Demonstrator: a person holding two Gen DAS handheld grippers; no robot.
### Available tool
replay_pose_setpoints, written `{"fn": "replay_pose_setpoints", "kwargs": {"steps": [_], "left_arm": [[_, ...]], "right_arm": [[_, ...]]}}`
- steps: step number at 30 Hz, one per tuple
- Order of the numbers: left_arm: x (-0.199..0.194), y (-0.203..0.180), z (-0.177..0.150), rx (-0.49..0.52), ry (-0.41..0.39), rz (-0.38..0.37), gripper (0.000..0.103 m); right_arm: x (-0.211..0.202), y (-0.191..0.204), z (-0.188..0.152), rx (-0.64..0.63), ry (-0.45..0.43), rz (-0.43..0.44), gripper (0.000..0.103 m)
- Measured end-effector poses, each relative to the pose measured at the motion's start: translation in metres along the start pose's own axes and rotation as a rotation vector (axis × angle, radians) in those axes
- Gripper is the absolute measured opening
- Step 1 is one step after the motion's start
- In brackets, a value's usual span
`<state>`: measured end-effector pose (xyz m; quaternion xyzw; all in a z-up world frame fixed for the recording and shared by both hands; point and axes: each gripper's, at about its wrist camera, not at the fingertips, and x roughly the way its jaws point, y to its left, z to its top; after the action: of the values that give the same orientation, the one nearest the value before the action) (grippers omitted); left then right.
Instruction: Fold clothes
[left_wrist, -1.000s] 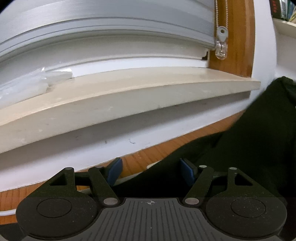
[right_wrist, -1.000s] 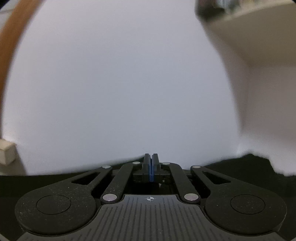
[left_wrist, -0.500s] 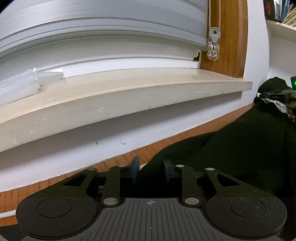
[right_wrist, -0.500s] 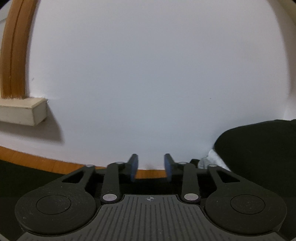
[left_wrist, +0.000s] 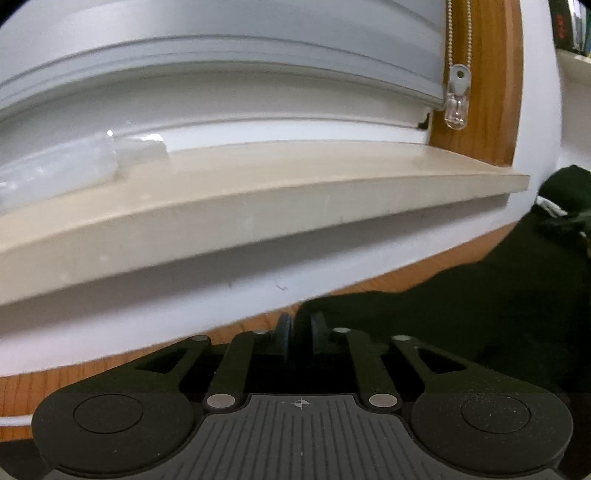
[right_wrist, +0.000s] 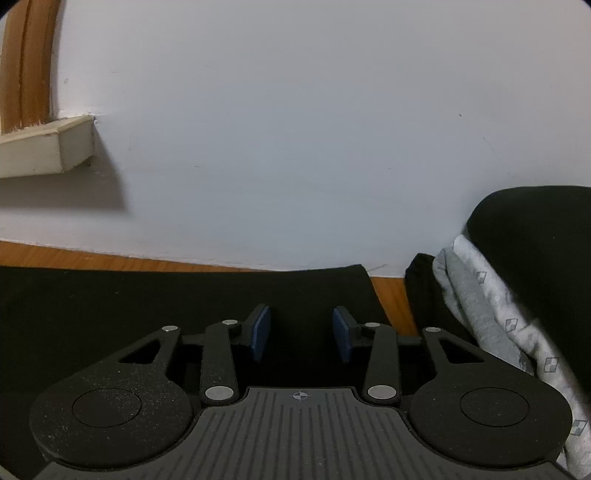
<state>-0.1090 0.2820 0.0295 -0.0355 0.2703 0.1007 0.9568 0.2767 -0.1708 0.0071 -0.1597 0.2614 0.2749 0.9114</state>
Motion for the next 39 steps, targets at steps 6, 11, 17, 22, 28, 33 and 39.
{"fn": "replay_pose_setpoints", "kwargs": {"steps": [6,11,17,22,28,33,39], "left_arm": [[-0.019,-0.015,0.01,0.051,-0.051,0.051,0.057],[-0.039,-0.047,0.015,0.127,-0.049,0.03,0.062],[-0.07,-0.087,-0.005,0.241,-0.043,-0.001,0.051],[-0.09,-0.108,-0.028,0.278,-0.023,-0.02,0.054],[-0.083,-0.122,-0.043,0.329,0.022,0.035,0.056],[-0.083,-0.12,-0.041,0.339,0.032,-0.031,0.062],[-0.08,-0.12,-0.04,0.346,0.042,-0.055,0.063]], "right_arm": [[-0.009,0.007,-0.001,-0.004,-0.003,-0.028,0.05],[-0.029,0.011,-0.001,-0.013,-0.063,-0.015,0.053],[-0.088,0.047,-0.012,-0.086,-0.112,0.157,0.063],[-0.11,0.081,-0.03,-0.159,-0.093,0.242,0.065],[-0.103,0.093,-0.04,-0.168,-0.058,0.236,0.068],[-0.094,0.084,-0.038,-0.115,-0.022,0.232,0.074],[-0.093,0.083,-0.037,-0.107,-0.018,0.237,0.075]]}}
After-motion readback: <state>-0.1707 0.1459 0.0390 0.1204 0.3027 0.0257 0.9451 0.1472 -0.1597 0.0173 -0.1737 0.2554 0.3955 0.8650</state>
